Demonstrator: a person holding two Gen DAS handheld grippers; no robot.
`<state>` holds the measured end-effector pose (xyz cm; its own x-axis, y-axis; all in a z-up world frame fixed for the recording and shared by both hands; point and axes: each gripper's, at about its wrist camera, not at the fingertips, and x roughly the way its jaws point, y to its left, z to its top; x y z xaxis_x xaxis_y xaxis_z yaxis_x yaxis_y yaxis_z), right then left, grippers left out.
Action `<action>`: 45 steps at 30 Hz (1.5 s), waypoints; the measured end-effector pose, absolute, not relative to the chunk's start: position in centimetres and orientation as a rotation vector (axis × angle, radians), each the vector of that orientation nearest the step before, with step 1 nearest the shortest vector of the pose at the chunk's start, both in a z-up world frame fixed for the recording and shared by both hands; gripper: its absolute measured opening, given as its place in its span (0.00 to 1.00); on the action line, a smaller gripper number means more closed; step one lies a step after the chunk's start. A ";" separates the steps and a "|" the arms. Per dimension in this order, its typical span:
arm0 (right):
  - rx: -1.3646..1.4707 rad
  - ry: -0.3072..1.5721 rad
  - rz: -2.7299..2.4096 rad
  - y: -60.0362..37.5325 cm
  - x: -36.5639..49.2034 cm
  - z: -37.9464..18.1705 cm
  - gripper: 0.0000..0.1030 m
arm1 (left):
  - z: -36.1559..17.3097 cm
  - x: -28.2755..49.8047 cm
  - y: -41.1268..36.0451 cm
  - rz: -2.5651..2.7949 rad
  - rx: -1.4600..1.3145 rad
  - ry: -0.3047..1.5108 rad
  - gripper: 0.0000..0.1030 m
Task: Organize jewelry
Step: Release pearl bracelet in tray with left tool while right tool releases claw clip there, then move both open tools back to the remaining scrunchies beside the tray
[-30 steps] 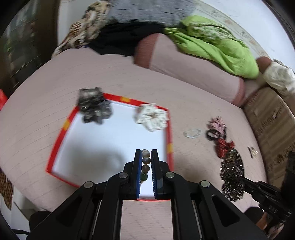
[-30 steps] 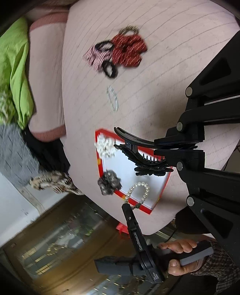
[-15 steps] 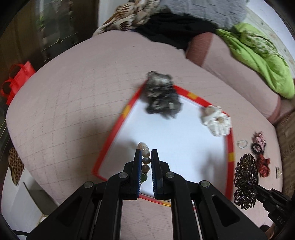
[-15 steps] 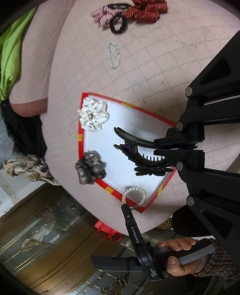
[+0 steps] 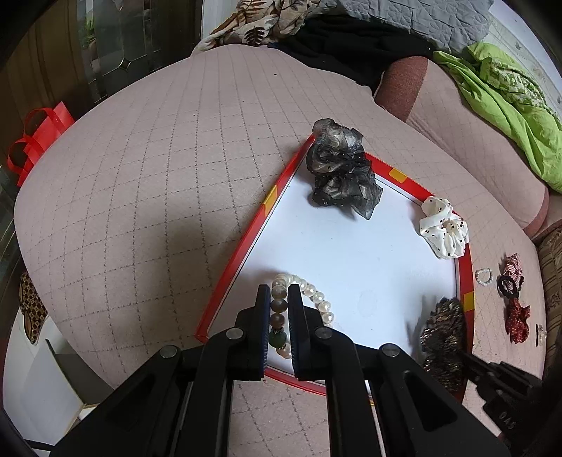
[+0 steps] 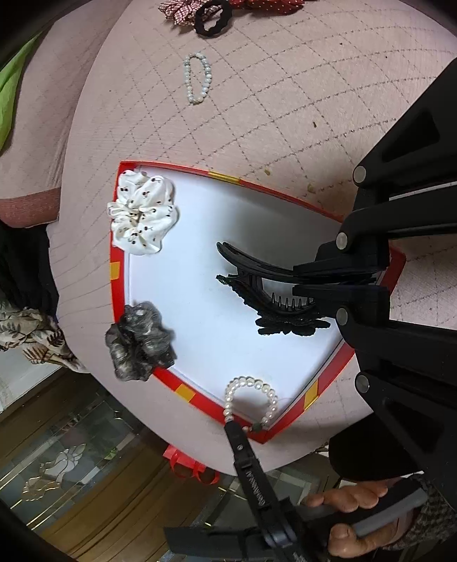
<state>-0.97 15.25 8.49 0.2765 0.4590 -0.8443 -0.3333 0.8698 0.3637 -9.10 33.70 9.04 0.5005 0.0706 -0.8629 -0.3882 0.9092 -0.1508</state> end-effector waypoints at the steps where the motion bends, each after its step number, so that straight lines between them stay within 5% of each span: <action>1: 0.120 1.180 0.531 15.3 -1.1 8.3 0.05 | 9.1 -9.2 33.7 0.288 -0.352 1.011 0.09; 7: 0.102 1.166 0.514 15.5 -1.7 8.3 0.06 | 10.2 -9.9 33.9 0.289 -0.376 0.989 0.11; 10: 0.086 1.151 0.507 15.4 -2.0 8.8 0.08 | 11.2 -10.5 33.8 0.294 -0.373 0.960 0.28; 17: 0.059 1.024 0.476 13.6 -4.2 12.3 0.41 | 13.9 -11.2 32.0 0.297 -0.331 0.910 0.31; 21: 0.051 0.991 0.444 11.8 -5.4 13.5 0.41 | 15.5 -11.6 29.3 0.285 -0.246 0.879 0.40; 45: 0.132 0.940 0.158 -3.3 -8.9 14.7 0.46 | 18.7 -10.4 12.1 -0.018 0.031 0.886 0.43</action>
<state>-8.91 -3.32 14.73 0.5799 0.1921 -0.7917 -0.0772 0.9804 0.1813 -10.44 12.05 18.74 0.6324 -0.0030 -0.7747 0.0289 0.9994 0.0197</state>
